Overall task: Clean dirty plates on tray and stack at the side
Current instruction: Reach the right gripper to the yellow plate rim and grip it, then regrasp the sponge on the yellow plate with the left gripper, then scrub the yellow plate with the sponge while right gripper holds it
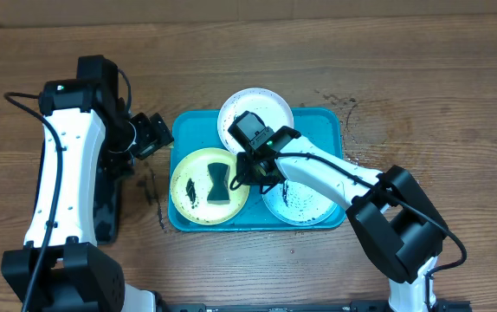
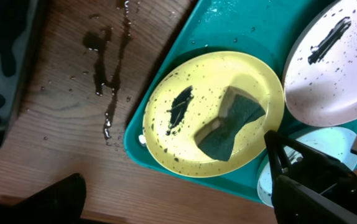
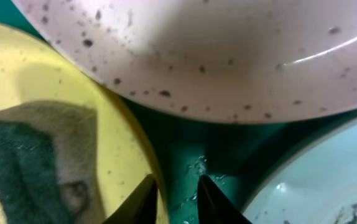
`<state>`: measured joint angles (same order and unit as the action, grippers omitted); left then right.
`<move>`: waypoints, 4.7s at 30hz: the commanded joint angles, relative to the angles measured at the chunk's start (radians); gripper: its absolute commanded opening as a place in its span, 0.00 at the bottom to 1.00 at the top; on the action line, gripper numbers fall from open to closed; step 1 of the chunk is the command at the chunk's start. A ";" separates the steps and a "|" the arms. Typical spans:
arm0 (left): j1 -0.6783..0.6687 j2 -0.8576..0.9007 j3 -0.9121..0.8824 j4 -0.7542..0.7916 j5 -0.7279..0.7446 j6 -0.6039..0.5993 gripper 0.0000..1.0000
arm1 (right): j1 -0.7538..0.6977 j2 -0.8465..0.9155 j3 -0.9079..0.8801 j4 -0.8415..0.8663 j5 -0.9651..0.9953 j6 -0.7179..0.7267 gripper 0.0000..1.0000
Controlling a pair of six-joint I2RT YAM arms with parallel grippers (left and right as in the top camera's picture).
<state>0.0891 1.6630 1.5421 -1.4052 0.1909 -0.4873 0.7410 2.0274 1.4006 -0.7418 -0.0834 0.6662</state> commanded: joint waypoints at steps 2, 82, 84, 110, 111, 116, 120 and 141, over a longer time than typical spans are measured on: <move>-0.034 0.005 -0.047 0.025 0.013 0.019 0.92 | -0.002 0.001 -0.001 -0.007 -0.007 0.000 0.17; -0.294 0.209 -0.214 0.411 0.169 0.117 0.04 | -0.002 0.039 0.000 0.023 -0.094 -0.072 0.05; -0.294 0.209 -0.232 0.416 0.169 0.097 0.04 | -0.002 0.039 0.000 0.023 -0.094 -0.072 0.06; -0.364 0.214 -0.338 0.437 -0.382 -0.061 0.04 | -0.002 0.039 0.000 0.021 -0.094 -0.072 0.05; -0.364 0.214 -0.338 0.437 -0.397 -0.061 0.04 | -0.002 0.039 0.000 0.021 -0.094 -0.072 0.05; -0.364 0.214 -0.338 0.437 -0.468 -0.120 0.04 | -0.002 0.039 0.000 0.018 -0.094 -0.072 0.05; -0.364 0.214 -0.338 0.451 -0.307 -0.126 0.04 | -0.002 0.039 0.001 0.018 -0.094 -0.072 0.05; -0.362 0.214 -0.473 0.537 -0.364 -0.026 0.04 | -0.004 0.039 0.001 0.015 -0.094 -0.072 0.05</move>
<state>-0.2760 1.8538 1.1206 -0.8288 0.1299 -0.4946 0.7422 2.0556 1.4006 -0.7261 -0.1860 0.6014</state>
